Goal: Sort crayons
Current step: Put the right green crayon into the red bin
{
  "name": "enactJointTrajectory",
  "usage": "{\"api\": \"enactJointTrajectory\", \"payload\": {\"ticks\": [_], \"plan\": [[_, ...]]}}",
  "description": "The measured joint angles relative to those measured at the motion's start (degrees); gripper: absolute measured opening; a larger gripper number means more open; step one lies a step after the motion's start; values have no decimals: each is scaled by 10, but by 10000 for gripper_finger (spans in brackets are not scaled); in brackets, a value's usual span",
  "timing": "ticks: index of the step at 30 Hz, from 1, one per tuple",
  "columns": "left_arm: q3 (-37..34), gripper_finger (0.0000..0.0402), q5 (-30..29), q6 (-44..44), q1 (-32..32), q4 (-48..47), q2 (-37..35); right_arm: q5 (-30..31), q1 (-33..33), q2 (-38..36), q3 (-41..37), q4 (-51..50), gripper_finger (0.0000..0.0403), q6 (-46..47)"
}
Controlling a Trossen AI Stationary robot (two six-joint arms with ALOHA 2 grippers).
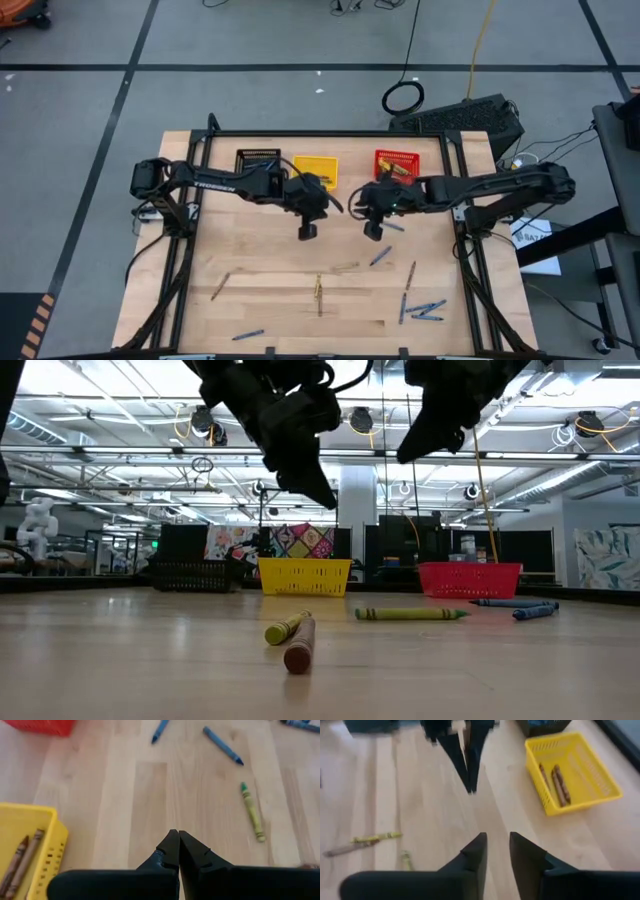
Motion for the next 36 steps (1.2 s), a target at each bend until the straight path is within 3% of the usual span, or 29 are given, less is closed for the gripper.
{"api": "enactJointTrajectory", "payload": {"ticks": [4, 8, 11, 28, 36], "plan": [[0, 0, 1, 0, -3, -31, 0, -23, -1, 22, 0, -12, 110, 7], [0, 0, 0, -1, -4, -69, 0, -141, 6, 40, 0, -14, 134, 17], [0, 0, -1, -1, -4, -99, 0, -174, 25, 56, 0, -10, 140, 37], [0, 0, -6, -54, -19, -220, 0, -176, 153, 167, 0, 59, 141, 117], [0, 0, -25, -108, -63, -234, 0, -114, 205, 167, 0, 61, 141, 156]]}}
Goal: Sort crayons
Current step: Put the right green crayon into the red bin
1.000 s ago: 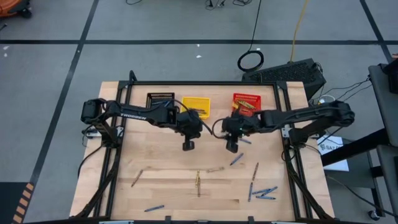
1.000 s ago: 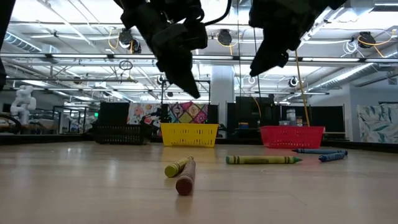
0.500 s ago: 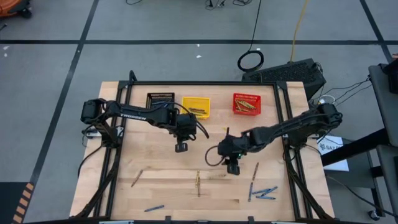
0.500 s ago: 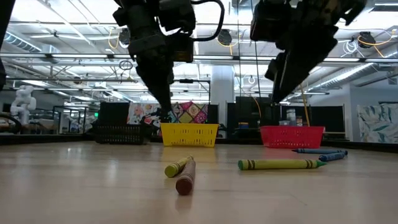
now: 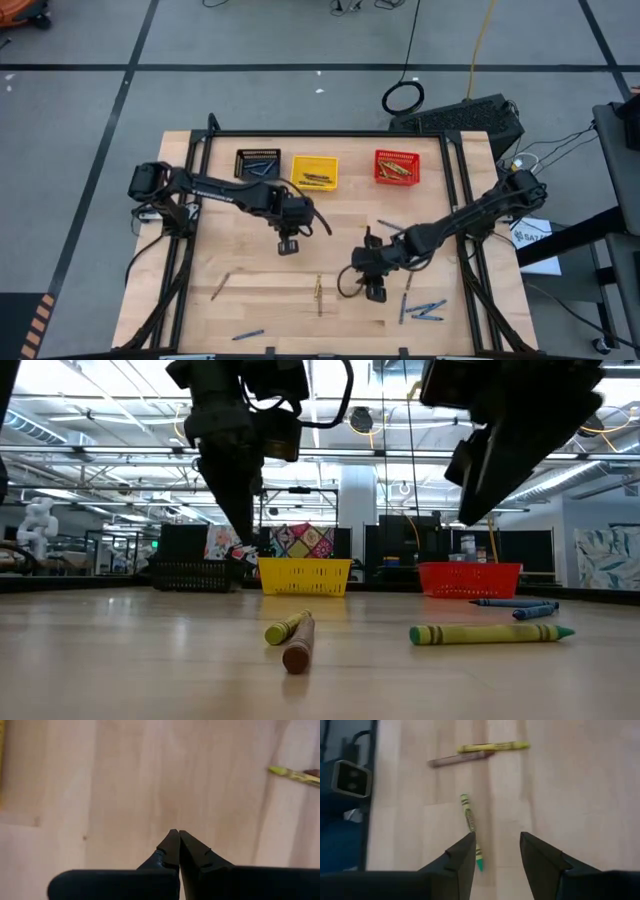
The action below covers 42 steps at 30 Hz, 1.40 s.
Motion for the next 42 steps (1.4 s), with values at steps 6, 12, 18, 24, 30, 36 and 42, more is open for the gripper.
{"api": "enactJointTrajectory", "payload": {"ticks": [6, 12, 18, 24, 30, 36, 42], "plan": [[0, 0, -1, -46, -46, 0, 0, 14, 30, 28, 0, 7, 141, 0], [0, 0, -2, -77, -85, 0, 0, 18, 55, 80, 3, 42, 141, 0], [0, 0, -3, -89, -103, 0, 0, 44, 84, 131, 48, 37, 141, -5], [0, 0, -3, -90, -110, 2, 0, 106, 99, 182, 119, -53, 141, -60], [0, 0, -3, -90, -117, 2, 0, 116, 97, 209, 145, -95, 141, -57], [0, 0, -3, -90, -120, 2, 0, 118, 97, 212, 145, -100, 139, -41], [0, 0, -3, -89, -120, 2, 0, 116, 91, 213, 145, -108, 89, -26]]}}
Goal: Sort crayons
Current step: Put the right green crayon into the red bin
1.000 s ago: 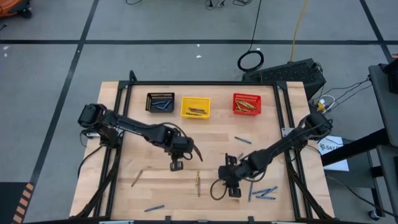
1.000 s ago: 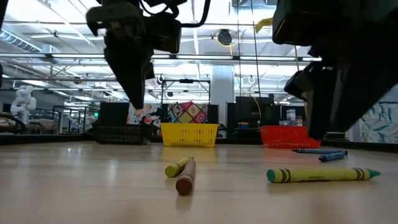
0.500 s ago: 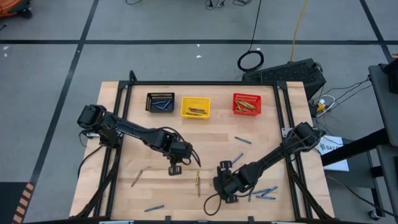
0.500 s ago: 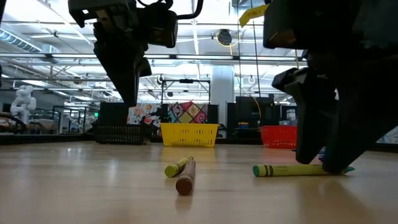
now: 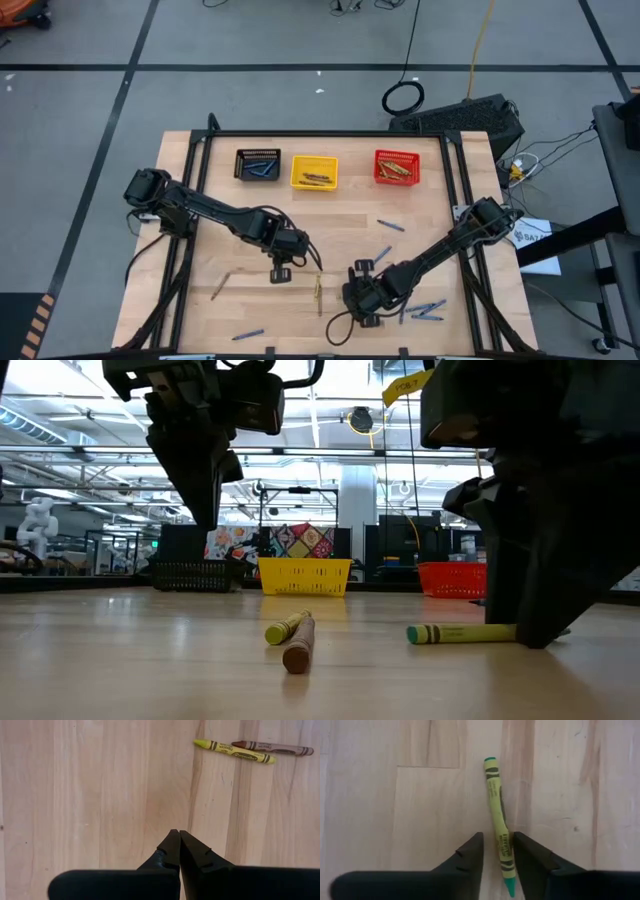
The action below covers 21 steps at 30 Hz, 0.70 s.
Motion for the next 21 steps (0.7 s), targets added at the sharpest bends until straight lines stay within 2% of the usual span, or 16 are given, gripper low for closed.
{"api": "enactJointTrajectory", "payload": {"ticks": [7, 21], "plan": [[0, 0, 0, 0, 0, 0, 0, -23, -11, 3, 0, -5, 9, 23], [0, 0, 0, 1, 0, 0, 0, -31, -14, 6, 0, -7, 1, 72]]}}
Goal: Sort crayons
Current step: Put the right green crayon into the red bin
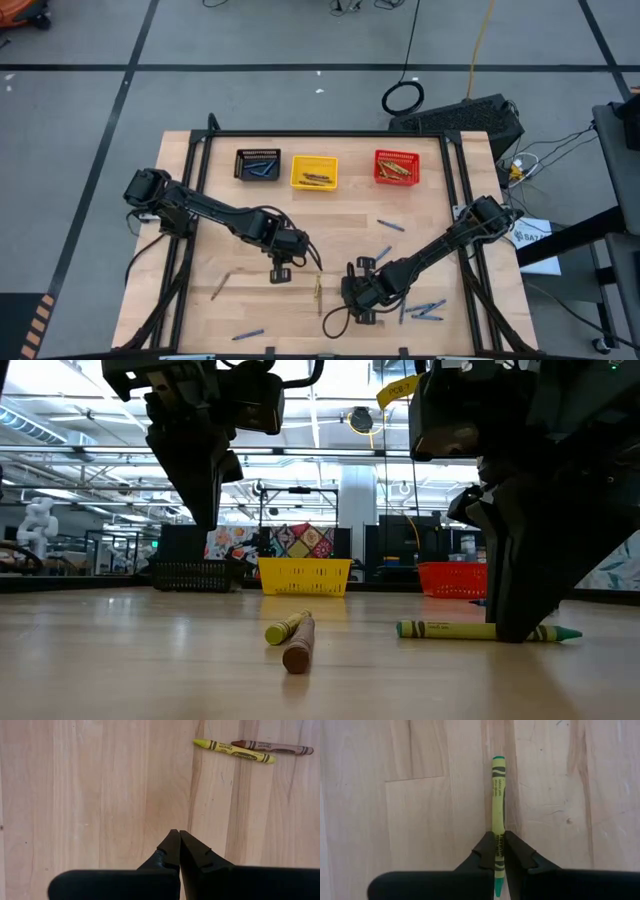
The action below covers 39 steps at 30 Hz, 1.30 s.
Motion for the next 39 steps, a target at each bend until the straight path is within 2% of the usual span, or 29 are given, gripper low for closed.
{"api": "enactJointTrajectory", "payload": {"ticks": [14, 21, 30, 39], "plan": [[0, 0, 0, 0, 0, 0, 0, -3, 2, -40, -3, -17, 0, 11], [0, 0, 0, 0, 0, -1, 0, 1, -6, -57, -3, -67, 0, 20], [0, 0, -2, 0, 0, -18, 0, 19, -60, -120, -2, -157, 0, 30], [0, 0, -3, 20, 0, -17, 0, 33, -131, -180, -2, -221, 0, -9]]}}
